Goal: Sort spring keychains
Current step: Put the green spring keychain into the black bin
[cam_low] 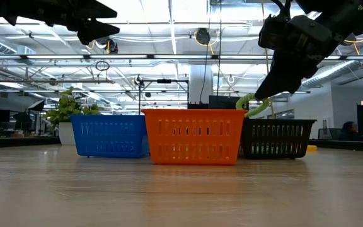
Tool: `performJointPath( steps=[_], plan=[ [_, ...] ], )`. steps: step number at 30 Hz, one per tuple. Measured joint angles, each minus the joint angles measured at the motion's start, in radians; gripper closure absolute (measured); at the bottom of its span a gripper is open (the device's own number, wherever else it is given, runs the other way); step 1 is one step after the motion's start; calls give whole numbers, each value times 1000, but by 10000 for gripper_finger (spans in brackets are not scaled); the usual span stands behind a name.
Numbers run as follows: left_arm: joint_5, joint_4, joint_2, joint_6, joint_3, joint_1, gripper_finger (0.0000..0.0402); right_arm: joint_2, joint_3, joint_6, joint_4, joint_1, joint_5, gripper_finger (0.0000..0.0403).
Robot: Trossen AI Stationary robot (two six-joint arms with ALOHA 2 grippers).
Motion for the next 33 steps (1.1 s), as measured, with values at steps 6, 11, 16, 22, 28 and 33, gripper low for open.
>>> performJointPath(
  steps=[6,11,16,22,28,33],
  plan=[
    [0,0,0,0,0,0,94,0,0,0,0,0,1,399],
    [0,0,0,0,0,0,94,0,0,8,0,0,1,399],
    [0,0,0,0,0,0,94,0,0,27,0,0,2,399],
    [0,0,0,0,0,0,94,0,1,27,0,0,2,399],
    [0,0,0,0,0,0,94,0,1,27,0,0,2,398],
    [0,0,0,0,0,0,94,0,1,31,0,0,2,364]
  ],
)
